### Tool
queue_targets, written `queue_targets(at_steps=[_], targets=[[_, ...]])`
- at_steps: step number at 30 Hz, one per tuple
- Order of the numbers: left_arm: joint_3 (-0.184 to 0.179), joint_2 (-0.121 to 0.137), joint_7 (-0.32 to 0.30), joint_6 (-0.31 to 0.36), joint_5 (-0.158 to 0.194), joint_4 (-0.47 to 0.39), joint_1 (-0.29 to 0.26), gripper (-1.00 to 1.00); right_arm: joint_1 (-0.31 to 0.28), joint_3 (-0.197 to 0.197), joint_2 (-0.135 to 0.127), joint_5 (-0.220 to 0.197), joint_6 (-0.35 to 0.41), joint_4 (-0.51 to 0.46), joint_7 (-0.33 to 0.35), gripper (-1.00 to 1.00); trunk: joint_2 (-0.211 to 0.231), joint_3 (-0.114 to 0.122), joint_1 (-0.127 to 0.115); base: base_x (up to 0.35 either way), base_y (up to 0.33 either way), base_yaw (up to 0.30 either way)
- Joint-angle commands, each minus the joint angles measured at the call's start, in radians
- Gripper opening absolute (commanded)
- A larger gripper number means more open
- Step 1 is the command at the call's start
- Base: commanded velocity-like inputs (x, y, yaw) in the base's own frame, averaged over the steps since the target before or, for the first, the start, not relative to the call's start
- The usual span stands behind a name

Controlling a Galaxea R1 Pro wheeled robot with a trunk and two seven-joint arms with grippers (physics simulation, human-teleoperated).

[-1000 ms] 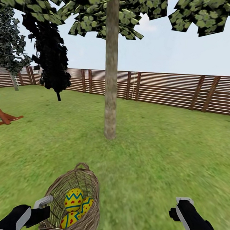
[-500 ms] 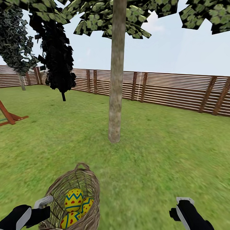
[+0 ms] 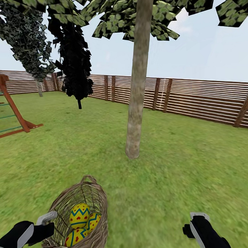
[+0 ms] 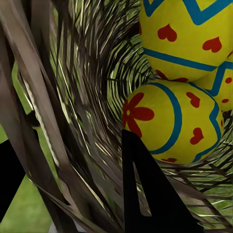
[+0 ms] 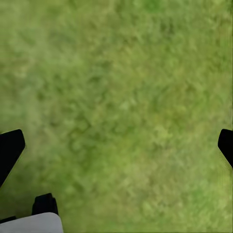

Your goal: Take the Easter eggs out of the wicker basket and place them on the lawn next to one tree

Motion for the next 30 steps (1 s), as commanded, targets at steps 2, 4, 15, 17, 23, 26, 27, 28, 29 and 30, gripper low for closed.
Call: queue_targets(at_steps=[2,4,15,17,23,26,27,28,29,30], targets=[[0.009,-0.001,-0.003,0.007,0.01,-0.002,-0.001,-1.0,0.0,0.0,0.0,-0.003,0.005,-0.002,-0.004,1.0,-0.001,-0.001,0.001,0.329,0.0,0.161],[0.009,-0.001,-0.003,0.007,0.01,-0.002,-0.001,-1.0,0.0,0.0,0.0,-0.003,0.005,-0.002,-0.004,1.0,-0.001,-0.001,0.001,0.329,0.0,0.212],[0.009,-0.001,-0.003,0.007,0.011,-0.002,-0.001,-1.0,0.0,0.0,0.002,-0.003,0.005,-0.001,-0.004,1.0,-0.001,-0.001,0.001,0.329,0.0,0.014],[0.009,-0.001,-0.003,0.007,0.011,-0.001,-0.001,-1.0,0.0,0.001,0.003,-0.003,0.005,-0.001,-0.004,1.0,-0.001,-0.001,0.001,0.329,0.0,0.0],[0.009,-0.001,-0.003,0.007,0.012,-0.002,-0.001,-1.0,0.0,0.001,0.003,-0.003,0.005,-0.001,-0.004,1.0,-0.001,-0.001,0.001,0.329,0.0,0.002],[0.009,-0.001,-0.003,0.007,0.012,-0.002,-0.001,-1.0,0.0,0.001,0.003,-0.003,0.005,-0.001,-0.004,1.0,-0.001,-0.001,0.001,0.329,0.0,0.204],[0.009,-0.001,-0.003,0.007,0.012,-0.002,-0.001,-1.0,0.0,0.0,0.003,-0.003,0.005,-0.001,-0.004,1.0,-0.001,-0.001,0.001,0.329,0.0,0.252],[0.009,-0.001,-0.003,0.007,0.012,-0.002,-0.001,-1.0,0.0,0.0,0.003,-0.003,0.005,-0.001,-0.004,1.0,-0.001,-0.001,0.001,0.329,0.0,0.256],[0.009,-0.001,-0.003,0.007,0.012,-0.002,-0.001,-1.0,0.0,0.0,0.003,-0.003,0.005,-0.001,-0.004,1.0,-0.001,-0.001,0.001,0.329,0.0,0.259],[0.009,-0.001,-0.003,0.007,0.012,-0.002,-0.001,-1.0,0.0,0.0,0.003,-0.003,0.005,-0.001,-0.004,1.0,-0.001,-0.001,0.001,0.329,0.0,0.259]])
